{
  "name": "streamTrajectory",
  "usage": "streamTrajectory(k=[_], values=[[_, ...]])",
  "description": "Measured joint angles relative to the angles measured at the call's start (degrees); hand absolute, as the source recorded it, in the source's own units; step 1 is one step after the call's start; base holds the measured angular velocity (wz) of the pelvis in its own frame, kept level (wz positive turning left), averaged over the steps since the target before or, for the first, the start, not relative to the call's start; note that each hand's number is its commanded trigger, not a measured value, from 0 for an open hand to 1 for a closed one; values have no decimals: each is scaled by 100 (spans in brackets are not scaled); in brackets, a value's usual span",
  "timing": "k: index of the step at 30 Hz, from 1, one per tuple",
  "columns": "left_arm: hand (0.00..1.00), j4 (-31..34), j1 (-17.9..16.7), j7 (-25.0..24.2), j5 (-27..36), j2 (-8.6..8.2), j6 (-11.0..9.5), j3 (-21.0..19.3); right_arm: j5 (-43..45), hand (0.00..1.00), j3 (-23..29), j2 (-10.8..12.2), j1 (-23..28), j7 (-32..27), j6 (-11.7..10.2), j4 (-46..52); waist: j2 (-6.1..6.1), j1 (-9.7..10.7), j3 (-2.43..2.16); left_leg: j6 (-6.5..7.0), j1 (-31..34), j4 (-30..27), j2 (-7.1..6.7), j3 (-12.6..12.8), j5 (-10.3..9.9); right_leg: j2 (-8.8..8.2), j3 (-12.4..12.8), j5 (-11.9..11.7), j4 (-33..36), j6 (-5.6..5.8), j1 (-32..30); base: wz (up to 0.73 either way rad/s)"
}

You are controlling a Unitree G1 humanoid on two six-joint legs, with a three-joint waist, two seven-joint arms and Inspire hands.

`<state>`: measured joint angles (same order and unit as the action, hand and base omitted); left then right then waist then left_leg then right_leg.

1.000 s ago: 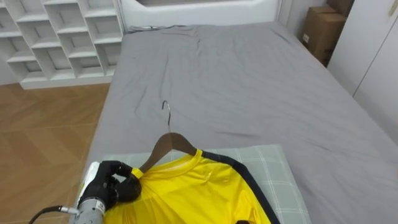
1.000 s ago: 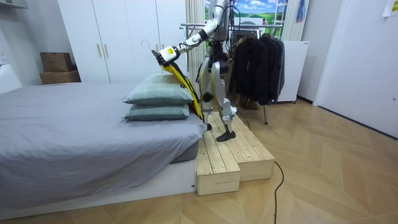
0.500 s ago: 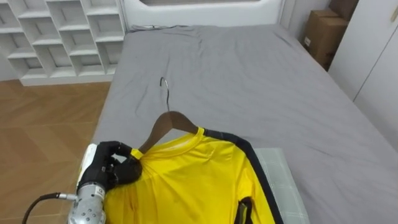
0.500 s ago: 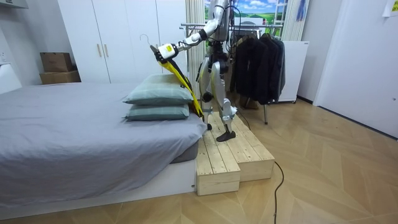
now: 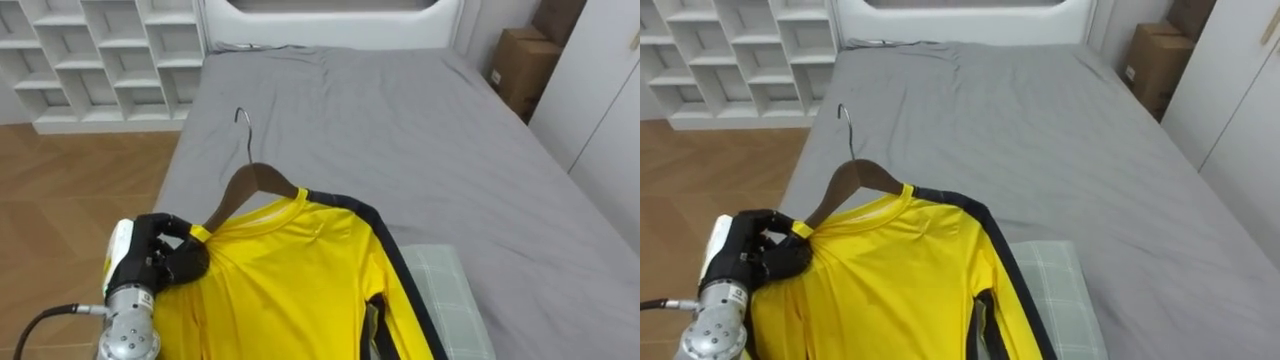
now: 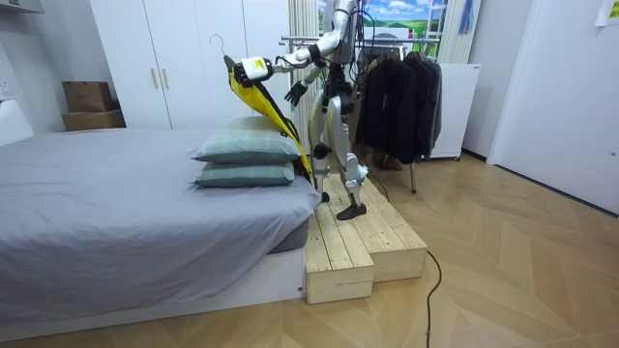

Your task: Hang clothes

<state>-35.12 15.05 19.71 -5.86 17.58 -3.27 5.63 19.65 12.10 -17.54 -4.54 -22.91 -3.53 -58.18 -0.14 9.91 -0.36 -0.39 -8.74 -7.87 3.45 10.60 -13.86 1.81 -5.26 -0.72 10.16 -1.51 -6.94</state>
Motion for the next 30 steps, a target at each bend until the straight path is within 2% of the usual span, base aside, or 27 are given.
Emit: streamTrajectory(k=[6, 9, 11, 15, 23, 30], values=[[100, 737, -123, 3, -7, -12, 83, 13, 604, 0, -153, 4, 110, -474, 4, 1698, -47, -214, -9, -1, -77, 6, -6, 25, 0, 4, 20, 48, 77, -7, 16, -1], [100, 987, -151, 4, -12, -12, 110, 14, 1205, 0, -233, 53, 119, -548, 51, 2366, -47, -269, -10, -1, -79, 14, -4, 14, 0, 3, 6, 43, 76, -14, 22, 1], [100, 1195, -236, 11, -55, -12, 208, 8, 1505, 0, -242, 120, 146, -615, 119, 2799, -44, -284, -11, -1, -86, 19, -3, 17, 0, 7, 16, 43, 85, -15, 23, 0], [100, 1401, -324, -15, -234, -62, 301, 24, 1974, 0, -327, 162, 148, -785, 119, 3535, -46, -339, -10, -1, -126, 27, 0, 25, 0, 17, 26, 41, 75, -15, 58, 0], [100, 1739, -338, -205, -661, -66, 346, 28, 2080, 0, -457, 161, 126, -649, 114, 4122, -52, -495, -3, -2, -173, 47, 8, 15, 0, 14, 22, 51, 53, 0, 115, 0], [100, 2217, -352, -248, -1191, -70, 347, 36, 1991, 0, -729, 158, 121, -18, 114, 4499, -26, -572, 57, -2, -164, 52, 12, 16, 0, 16, 6, 59, 51, 2, 104, 0]])
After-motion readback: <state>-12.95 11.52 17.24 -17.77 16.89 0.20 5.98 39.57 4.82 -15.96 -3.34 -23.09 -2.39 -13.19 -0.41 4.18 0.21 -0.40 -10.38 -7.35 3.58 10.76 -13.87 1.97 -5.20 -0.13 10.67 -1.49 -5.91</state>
